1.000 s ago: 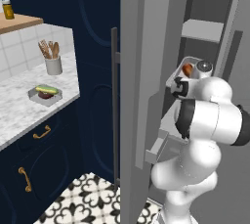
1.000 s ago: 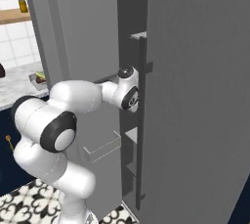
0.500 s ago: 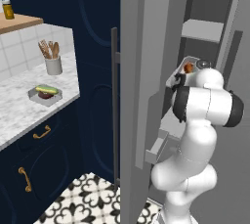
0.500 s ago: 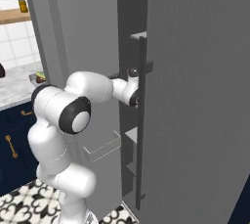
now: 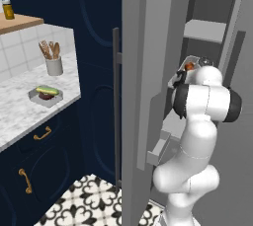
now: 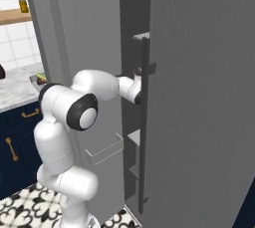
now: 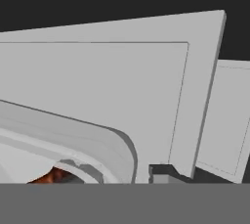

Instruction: Take the meat container that has the chicken drumstick and place it on the second highest rack of the freezer. Then take the vegetable container that has the potato and corn and place it on the highest rack of the freezer.

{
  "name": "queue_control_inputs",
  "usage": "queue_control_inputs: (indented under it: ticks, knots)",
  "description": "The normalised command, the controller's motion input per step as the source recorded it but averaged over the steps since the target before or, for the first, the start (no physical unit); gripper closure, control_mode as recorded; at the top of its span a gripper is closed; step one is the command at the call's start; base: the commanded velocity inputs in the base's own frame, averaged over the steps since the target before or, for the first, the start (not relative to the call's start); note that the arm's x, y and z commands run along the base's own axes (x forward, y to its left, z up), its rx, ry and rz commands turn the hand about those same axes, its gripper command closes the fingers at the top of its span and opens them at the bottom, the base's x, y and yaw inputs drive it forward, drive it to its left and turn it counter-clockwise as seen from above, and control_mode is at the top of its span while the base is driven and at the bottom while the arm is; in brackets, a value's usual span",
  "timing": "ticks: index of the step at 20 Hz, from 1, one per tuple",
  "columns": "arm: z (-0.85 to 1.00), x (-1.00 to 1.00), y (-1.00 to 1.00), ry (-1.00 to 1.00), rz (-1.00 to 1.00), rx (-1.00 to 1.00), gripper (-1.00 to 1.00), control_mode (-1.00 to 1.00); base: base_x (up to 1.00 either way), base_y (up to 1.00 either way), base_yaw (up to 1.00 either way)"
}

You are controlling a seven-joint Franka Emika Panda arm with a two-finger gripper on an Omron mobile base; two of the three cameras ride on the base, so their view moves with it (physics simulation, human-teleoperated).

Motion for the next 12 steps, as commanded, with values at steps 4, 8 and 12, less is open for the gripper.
queue_control_inputs:
  ticks: [4, 8, 12]
  knots:
    - [0.00, -0.11, 0.13, -0.10, 0.00, 0.00, -1.00, -1.00, 0.00, 0.00, 0.00]
    - [0.04, -0.26, 0.29, -0.18, 0.01, 0.00, -1.00, -1.00, 0.00, 0.00, 0.00]
    - [0.33, -0.62, 0.60, -0.30, 0.05, 0.00, -1.00, -1.00, 0.00, 0.00, 0.00]
